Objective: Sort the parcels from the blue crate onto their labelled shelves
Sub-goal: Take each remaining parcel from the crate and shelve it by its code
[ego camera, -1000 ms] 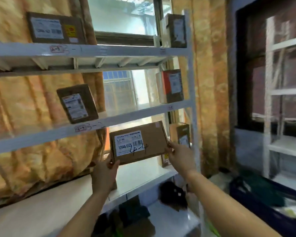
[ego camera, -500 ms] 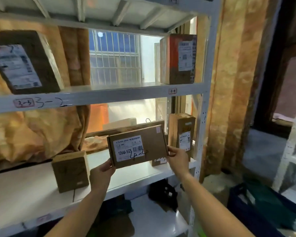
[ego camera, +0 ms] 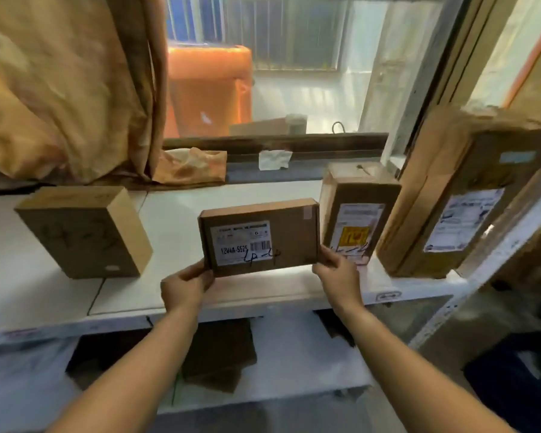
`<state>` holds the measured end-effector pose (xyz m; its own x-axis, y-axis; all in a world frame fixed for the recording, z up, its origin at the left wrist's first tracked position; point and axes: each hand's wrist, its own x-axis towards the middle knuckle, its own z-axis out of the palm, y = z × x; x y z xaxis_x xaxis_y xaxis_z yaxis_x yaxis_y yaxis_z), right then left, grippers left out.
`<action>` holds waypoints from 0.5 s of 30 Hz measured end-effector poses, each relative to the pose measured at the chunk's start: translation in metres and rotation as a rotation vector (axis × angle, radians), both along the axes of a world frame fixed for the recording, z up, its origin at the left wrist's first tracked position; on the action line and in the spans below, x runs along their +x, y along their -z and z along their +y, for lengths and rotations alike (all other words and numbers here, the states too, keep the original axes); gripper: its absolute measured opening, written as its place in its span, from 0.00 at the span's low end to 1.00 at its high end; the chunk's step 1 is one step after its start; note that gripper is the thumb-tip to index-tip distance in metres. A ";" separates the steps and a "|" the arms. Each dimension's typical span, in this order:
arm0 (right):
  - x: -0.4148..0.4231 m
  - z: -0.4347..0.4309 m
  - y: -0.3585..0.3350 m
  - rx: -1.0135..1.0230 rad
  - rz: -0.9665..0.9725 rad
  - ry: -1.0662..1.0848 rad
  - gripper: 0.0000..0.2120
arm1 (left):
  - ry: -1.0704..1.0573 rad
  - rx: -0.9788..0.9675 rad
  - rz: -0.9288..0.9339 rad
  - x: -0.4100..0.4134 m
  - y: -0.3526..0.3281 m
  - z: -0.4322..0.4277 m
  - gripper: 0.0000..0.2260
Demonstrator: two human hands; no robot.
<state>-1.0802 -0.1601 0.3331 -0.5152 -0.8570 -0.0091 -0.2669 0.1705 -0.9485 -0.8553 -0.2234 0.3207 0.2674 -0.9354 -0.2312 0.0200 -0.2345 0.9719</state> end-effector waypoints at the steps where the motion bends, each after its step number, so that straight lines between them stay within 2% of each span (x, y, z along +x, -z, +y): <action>1: -0.003 -0.004 0.006 -0.004 0.000 0.004 0.23 | 0.006 -0.008 -0.041 -0.003 0.006 -0.006 0.15; 8: 0.011 -0.004 0.041 -0.022 0.029 0.022 0.26 | 0.008 -0.066 -0.239 -0.001 0.024 -0.026 0.16; 12: 0.015 -0.011 0.044 0.007 0.088 0.015 0.30 | 0.039 -0.115 -0.240 -0.001 0.024 -0.025 0.16; 15: 0.015 -0.012 0.044 0.030 0.097 0.006 0.29 | 0.049 -0.156 -0.226 0.001 0.028 -0.023 0.15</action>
<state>-1.0656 -0.1724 0.2889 -0.5203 -0.8538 0.0155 -0.3565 0.2007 -0.9125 -0.8547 -0.2461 0.2931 0.2490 -0.9682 -0.0235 -0.2092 -0.0774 0.9748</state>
